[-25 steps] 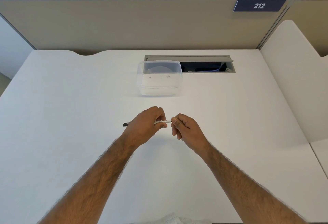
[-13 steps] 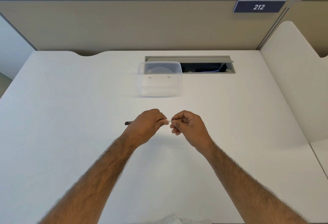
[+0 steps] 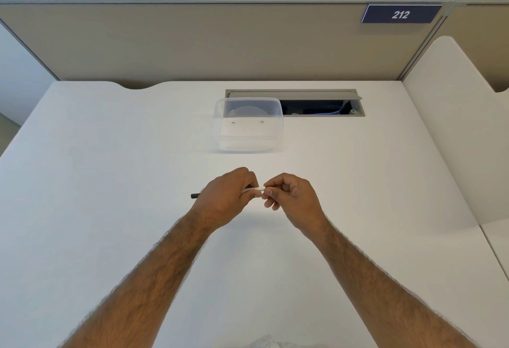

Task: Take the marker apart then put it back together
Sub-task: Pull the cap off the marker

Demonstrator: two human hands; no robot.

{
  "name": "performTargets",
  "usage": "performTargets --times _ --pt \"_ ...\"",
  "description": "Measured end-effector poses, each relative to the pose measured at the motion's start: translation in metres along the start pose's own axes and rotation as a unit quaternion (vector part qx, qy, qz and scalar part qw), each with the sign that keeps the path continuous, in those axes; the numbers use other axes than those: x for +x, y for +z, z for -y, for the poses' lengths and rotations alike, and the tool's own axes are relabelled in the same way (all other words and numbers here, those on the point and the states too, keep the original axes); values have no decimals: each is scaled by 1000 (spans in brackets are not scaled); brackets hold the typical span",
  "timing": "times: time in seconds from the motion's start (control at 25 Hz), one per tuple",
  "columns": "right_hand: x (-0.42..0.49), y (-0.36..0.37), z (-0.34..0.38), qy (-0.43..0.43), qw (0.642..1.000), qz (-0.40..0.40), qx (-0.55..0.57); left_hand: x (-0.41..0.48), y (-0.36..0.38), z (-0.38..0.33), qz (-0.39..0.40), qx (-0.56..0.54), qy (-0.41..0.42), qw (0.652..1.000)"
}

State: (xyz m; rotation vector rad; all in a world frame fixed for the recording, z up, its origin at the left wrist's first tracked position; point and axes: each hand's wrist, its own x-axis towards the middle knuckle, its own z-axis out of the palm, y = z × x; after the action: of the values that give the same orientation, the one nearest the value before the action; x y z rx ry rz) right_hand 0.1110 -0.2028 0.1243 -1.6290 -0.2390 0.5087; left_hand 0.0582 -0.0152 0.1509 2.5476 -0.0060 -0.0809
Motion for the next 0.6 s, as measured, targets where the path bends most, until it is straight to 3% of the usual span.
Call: performTargets --times 0.36,0.6 --pt "-2 6 -3 17 1000 -6 -7 2 -2 1 53 50 2 997" --pt "-1 5 -2 17 1000 -12 8 2 -2 -6 13 38 23 999"
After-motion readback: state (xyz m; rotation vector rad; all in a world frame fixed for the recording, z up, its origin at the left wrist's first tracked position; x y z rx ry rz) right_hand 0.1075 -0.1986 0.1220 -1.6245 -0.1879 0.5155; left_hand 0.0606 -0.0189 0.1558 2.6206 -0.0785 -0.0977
